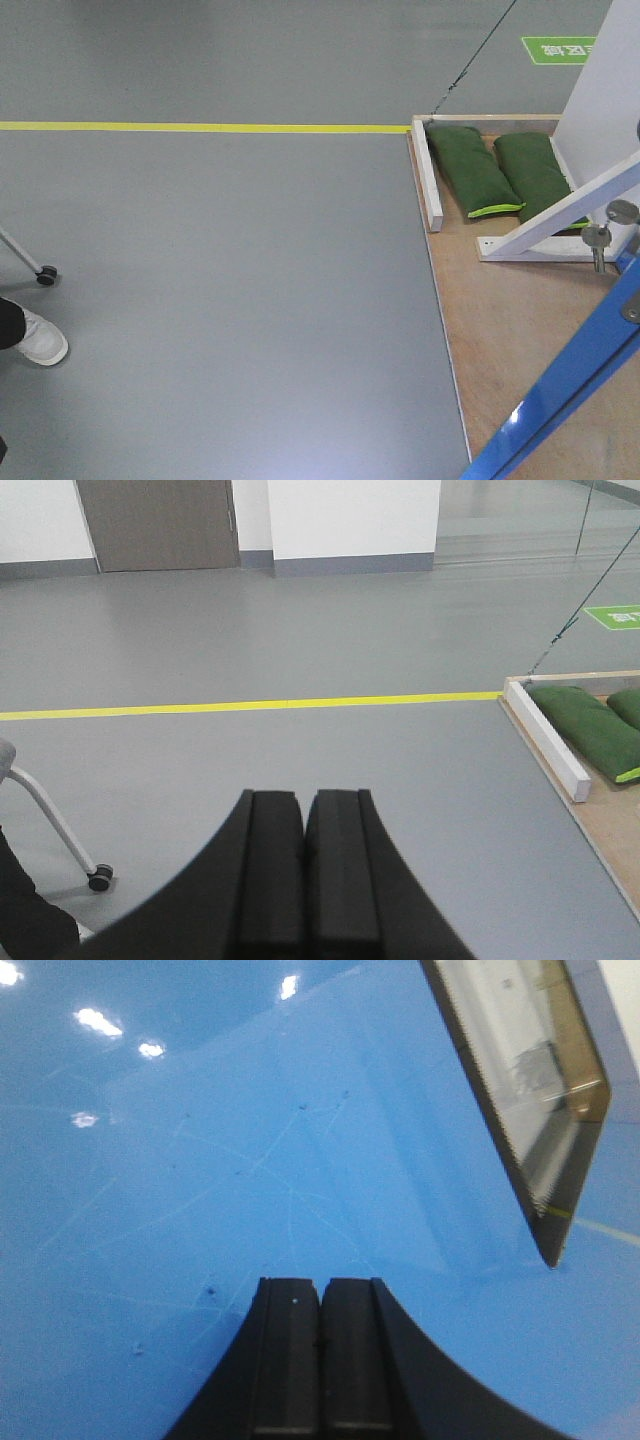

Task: Move to blue door and open it
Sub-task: 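Pull the blue door open toward the robot with the right gripper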

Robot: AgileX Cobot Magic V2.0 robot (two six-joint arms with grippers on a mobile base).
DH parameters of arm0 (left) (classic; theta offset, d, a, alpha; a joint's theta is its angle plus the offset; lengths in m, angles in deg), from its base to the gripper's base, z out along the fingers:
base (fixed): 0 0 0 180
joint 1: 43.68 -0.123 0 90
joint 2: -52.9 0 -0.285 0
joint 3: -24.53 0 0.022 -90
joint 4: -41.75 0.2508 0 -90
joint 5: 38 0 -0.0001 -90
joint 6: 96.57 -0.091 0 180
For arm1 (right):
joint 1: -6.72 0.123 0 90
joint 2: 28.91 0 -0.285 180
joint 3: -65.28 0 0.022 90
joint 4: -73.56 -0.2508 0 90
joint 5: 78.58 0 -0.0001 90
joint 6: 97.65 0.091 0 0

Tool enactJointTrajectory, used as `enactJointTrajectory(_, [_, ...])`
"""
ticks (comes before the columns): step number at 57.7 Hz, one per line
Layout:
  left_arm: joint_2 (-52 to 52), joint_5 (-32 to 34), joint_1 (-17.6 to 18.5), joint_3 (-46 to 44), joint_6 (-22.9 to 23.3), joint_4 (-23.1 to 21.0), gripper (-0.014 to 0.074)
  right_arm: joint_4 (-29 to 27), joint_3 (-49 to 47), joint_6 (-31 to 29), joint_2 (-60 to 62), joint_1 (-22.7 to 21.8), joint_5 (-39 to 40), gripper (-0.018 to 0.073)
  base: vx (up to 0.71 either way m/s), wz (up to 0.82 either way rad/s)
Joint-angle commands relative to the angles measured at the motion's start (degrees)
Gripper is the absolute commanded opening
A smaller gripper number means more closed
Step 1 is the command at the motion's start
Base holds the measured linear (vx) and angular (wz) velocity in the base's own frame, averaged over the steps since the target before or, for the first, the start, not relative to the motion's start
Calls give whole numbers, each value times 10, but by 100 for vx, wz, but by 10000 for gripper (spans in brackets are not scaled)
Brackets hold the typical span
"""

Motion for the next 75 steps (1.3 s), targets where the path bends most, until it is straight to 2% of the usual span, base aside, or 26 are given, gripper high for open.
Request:
enactJointTrajectory(1, [-7, 49, 4, -15, 4, -1, 73, -63, -17, -4, -16, 43, 13, 12, 0, 0])
enactJointTrajectory(11, [-7, 49, 4, -15, 4, -1, 73, -90, -17, -4, -22, 99, -2, 12, 0, 0])
enactJointTrajectory(21, [-7, 49, 4, -15, 4, -1, 73, -91, -17, -4, -23, 170, -12, 12, 0, 0])
enactJointTrajectory(27, [-7, 49, 4, -15, 4, -1, 73, -91, -17, -4, -23, 195, -12, 12, 0, 0])
enactJointTrajectory(48, [-7, 49, 4, -15, 4, -1, 73, -73, -17, -4, -61, 201, 31, 12, 0, 0])
enactJointTrajectory(75, [-7, 49, 4, -15, 4, -1, 73, -104, -17, -4, -112, 201, 52, 12, 0, 0])
